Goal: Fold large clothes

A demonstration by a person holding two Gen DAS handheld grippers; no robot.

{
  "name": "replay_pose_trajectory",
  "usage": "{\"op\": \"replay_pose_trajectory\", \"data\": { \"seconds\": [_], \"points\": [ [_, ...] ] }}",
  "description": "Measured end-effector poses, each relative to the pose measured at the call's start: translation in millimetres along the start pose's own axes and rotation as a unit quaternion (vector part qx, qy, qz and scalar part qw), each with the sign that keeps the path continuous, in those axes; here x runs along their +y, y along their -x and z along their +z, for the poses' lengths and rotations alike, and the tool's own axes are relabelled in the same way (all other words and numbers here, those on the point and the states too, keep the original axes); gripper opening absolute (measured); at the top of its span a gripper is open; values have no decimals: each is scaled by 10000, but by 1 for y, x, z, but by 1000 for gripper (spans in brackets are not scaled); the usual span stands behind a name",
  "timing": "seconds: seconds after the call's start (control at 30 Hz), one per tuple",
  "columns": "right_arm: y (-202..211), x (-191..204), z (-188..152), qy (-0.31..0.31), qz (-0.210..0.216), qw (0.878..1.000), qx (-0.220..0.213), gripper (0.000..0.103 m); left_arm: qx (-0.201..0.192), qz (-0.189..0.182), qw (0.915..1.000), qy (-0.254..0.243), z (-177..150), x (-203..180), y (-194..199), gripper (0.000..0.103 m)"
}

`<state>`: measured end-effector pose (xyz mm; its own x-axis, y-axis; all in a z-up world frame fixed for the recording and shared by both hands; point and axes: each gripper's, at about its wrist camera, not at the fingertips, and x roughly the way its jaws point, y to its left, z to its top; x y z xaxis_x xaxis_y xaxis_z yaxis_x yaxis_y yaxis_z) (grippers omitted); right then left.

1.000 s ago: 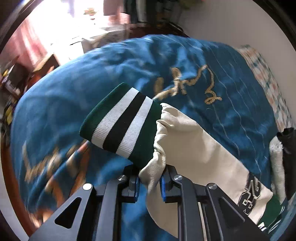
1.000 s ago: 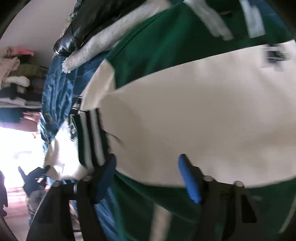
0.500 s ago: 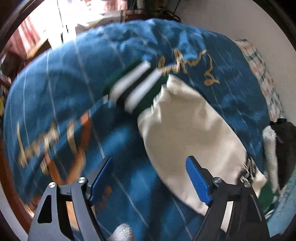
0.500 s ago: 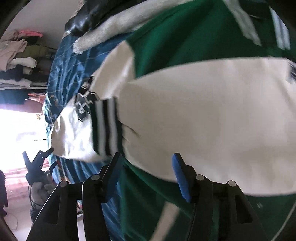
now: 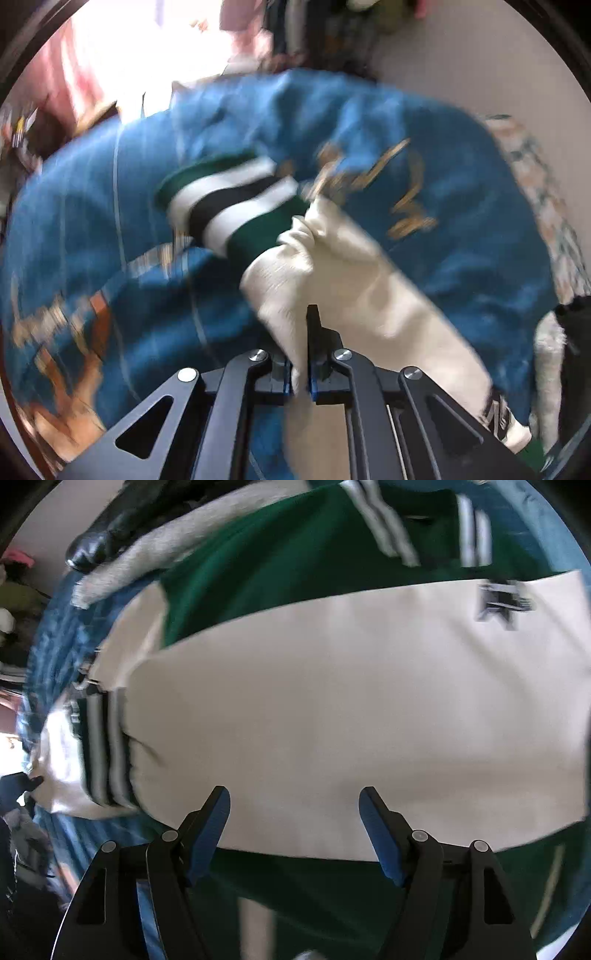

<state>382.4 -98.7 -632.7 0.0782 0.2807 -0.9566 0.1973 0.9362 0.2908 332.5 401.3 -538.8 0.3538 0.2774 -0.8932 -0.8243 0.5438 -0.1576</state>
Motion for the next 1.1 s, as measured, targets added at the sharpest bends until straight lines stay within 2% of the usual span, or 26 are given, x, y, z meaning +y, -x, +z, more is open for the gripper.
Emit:
{"op": "replay_pose_trajectory", "data": {
  "seconds": [0.07,0.13,0.2,0.27,0.33,0.4,0.43,0.47,0.6,0.8,0.87,0.9,1.0,1.07,1.1],
  "points": [
    [-16,21,8,-83,673,9975,178,74,-341,-74,9985,-427,5,-11,35,2],
    [-40,40,16,-56,866,9953,430,73,-564,-137,9960,-681,6,-18,64,2],
    [-57,52,24,85,680,9962,537,74,-731,-190,9932,-883,2,-26,91,2],
    [-46,55,32,271,607,9967,467,74,-927,-234,9896,-1071,0,-39,119,1],
    [-23,54,33,534,169,9983,167,74,-1219,-321,9830,-1332,-2,-57,147,1],
    [6,44,29,805,-695,9939,-290,74,-1470,-364,9754,-1603,-7,-80,168,1],
    [16,37,27,828,-1016,9905,-421,77,-1609,-424,9700,-1770,-12,-91,183,1],
    [28,24,25,766,-1373,9860,-552,86,-1739,-457,9637,-1976,-19,-104,199,1],
    [50,-22,17,504,-1769,9807,-669,89,-1889,-733,9450,-2569,-49,-147,236,1],
    [77,-102,2,-86,-1726,9829,-631,89,-1676,-1336,9088,-3580,-133,-220,274,1],
    [93,-135,-5,-319,-1677,9831,-665,89,-1457,-1622,8925,-3949,-175,-247,285,1],
    [103,-157,-9,-503,-1665,9824,-683,89,-1335,-1754,8856,-4089,-194,-257,288,1],
    [132,-220,-22,-1055,-1568,9792,-736,89,-725,-2227,8571,-4589,-276,-294,296,1],
    [144,-254,-43,-1336,-1594,9751,-768,89,-310,-2371,8420,-4836,-323,-316,293,1],
    [152,-277,-51,-1494,-1618,9724,-775,89,-81,-2408,8374,-4906,-347,-325,289,1]
  ]
}}
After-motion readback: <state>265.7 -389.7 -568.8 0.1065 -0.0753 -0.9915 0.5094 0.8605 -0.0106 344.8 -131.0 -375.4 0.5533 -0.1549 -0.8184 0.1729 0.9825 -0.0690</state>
